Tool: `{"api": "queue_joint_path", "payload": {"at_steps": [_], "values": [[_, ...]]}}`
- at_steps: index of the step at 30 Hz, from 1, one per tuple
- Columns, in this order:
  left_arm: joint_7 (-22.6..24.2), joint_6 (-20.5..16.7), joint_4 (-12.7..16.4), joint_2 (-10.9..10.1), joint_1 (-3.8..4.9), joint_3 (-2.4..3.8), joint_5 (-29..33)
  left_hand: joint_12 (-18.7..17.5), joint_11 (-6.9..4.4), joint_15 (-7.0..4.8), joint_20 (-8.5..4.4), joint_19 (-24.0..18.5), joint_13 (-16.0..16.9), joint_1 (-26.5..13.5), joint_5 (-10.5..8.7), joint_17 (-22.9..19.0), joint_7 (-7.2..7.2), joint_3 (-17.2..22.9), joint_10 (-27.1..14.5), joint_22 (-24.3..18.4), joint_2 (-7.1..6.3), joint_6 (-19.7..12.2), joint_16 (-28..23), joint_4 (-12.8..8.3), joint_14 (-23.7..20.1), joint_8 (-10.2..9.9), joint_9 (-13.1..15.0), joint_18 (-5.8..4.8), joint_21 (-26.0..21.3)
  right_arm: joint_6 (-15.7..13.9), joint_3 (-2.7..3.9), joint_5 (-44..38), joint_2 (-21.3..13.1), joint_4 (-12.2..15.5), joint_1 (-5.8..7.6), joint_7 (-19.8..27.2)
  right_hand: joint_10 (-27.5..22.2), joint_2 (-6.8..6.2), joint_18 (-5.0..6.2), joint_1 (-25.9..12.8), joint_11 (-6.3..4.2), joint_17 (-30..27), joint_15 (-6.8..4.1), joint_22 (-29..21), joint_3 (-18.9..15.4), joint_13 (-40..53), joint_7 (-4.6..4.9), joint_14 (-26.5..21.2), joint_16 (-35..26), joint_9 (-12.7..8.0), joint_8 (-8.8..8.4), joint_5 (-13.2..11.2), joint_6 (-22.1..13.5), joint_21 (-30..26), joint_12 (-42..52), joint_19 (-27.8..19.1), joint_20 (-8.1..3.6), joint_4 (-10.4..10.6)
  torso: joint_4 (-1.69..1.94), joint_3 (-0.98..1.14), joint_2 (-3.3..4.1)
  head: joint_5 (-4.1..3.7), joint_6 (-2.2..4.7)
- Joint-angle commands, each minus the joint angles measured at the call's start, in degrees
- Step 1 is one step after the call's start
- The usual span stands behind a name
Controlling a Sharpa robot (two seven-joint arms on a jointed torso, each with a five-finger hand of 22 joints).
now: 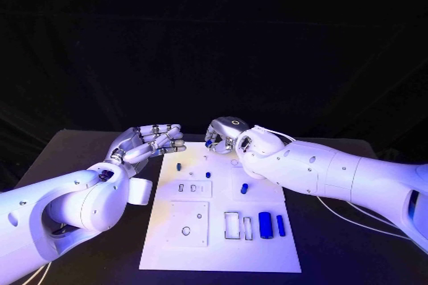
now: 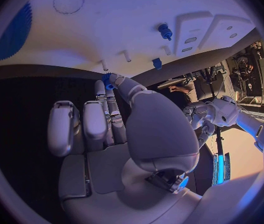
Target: Assemble the parts on the task board
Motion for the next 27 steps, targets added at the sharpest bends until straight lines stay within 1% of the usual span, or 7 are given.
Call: {"api": "queue_joint_path", "payload": {"at_steps": [1, 5, 8, 15, 22, 27], "values": [[0.4, 1.0, 0.1, 0.1, 0.16, 0.07, -0.2, -0.2, 0.06, 0.16, 0.12, 0.5, -0.1, 0.4, -0.27, 0.1, 0.28, 0.0, -0.1, 0.0, -0.08, -0.2, -0.1, -0.2, 0.4, -0.4, -0.1, 0.73, 0.3, 2.7, -0.04, -0.7, 0.3, -0.6, -0.06, 0.1, 0.3, -0.43, -0.50, -0.1, -0.02, -0.1, -0.24, -0.2, 0.3, 0.1, 0.26, 0.6, 0.1, 0.1, 0.21, 0.2, 0.3, -0.1, 0.3, -0.3, 0.14, 0.2, 0.02, 0.01, -0.01, -0.09, -0.12], [0.3, 1.0, 0.1, 0.1, 0.23, 0.07, -0.2, -0.2, 0.06, 0.16, 0.12, 0.5, -0.1, 0.4, -0.27, 0.1, 0.28, 0.0, -0.1, 0.0, -0.08, -0.2, -0.1, -0.2, 0.4, -0.4, -0.1, 0.73, 0.3, 4.1, -0.06, -1.1, 0.5, -1.1, -0.07, -0.2, 0.3, -0.44, -0.50, -0.1, -0.01, -0.1, -0.23, -0.2, 0.3, 0.1, 0.26, 0.6, 0.1, 0.1, 0.21, 0.2, 0.3, -0.1, 0.3, -0.3, 0.14, 0.2, -0.07, 0.02, -0.04, -0.01, -0.18], [0.3, 1.0, 0.1, 0.1, 0.28, 0.07, -0.2, -0.2, 0.06, 0.16, 0.12, 0.5, -0.1, 0.4, -0.27, 0.1, 0.28, 0.0, -0.1, 0.0, -0.08, -0.2, -0.1, -0.2, 0.4, -0.4, -0.1, 0.73, 0.3, 4.8, -0.07, -1.3, 0.7, -1.4, -0.08, -0.4, 0.4, -0.52, -0.48, -0.3, 0.00, -0.2, -0.20, -0.2, 0.3, 0.1, 0.25, 0.6, 0.1, 0.1, 0.20, 0.0, 0.3, -0.1, 0.3, -0.4, 0.18, 0.3, -0.03, 0.02, 0.02, -0.10, -0.21], [0.3, 1.1, 0.1, 0.2, 0.34, 0.08, -0.2, -0.2, 0.06, 0.16, 0.12, 0.5, -0.1, 0.4, -0.27, 0.1, 0.28, 0.0, -0.1, 0.0, -0.08, -0.2, -0.1, -0.2, 0.4, -0.4, -0.1, 0.73, 0.3, 5.3, -0.09, -1.4, 1.3, -2.1, -0.15, -0.7, 0.3, -0.59, -0.47, -0.4, 0.02, -0.3, -0.18, -0.3, 0.3, 0.1, 0.26, 0.5, 0.0, 0.1, 0.16, -0.2, 0.2, -0.1, 0.2, -0.4, 0.20, 0.3, 0.02, 0.03, -0.01, -0.04, -0.16], [0.3, 1.1, 0.1, 0.2, 0.39, 0.08, -0.2, -0.3, 0.08, 0.19, 0.13, 0.5, -0.1, 0.4, -0.28, 0.1, 0.30, 0.0, -0.2, -0.1, -0.09, -0.2, -0.2, -0.2, 0.3, -0.4, -0.1, 0.71, 0.3, 5.4, -0.09, -1.2, 1.9, -2.9, -0.16, -0.4, 0.2, -0.64, -0.49, -0.5, 0.05, -0.3, -0.16, -0.2, 0.4, 0.1, 0.27, 0.5, 0.1, 0.2, 0.09, -0.3, 0.2, -0.1, 0.1, -0.4, 0.22, 0.4, 0.01, -0.01, 0.01, -0.06, -0.03], [0.2, 1.2, 0.0, 0.3, 0.45, 0.08, -0.2, -0.3, 0.08, 0.19, 0.13, 0.5, -0.1, 0.4, -0.28, 0.1, 0.30, 0.0, -0.2, -0.1, -0.09, -0.2, -0.2, -0.2, 0.3, -0.4, -0.1, 0.71, 0.3, 5.5, -0.10, -1.1, 2.4, -3.4, -0.17, -0.4, -0.7, -0.88, -0.36, -0.9, 0.31, -0.8, 0.04, -0.7, 0.5, -0.2, 0.44, 0.4, -0.1, 0.1, -0.29, -0.9, -0.4, -0.4, -0.6, -0.9, 0.36, 0.8, 0.08, -0.01, 0.03, -0.09, 0.02]]}}
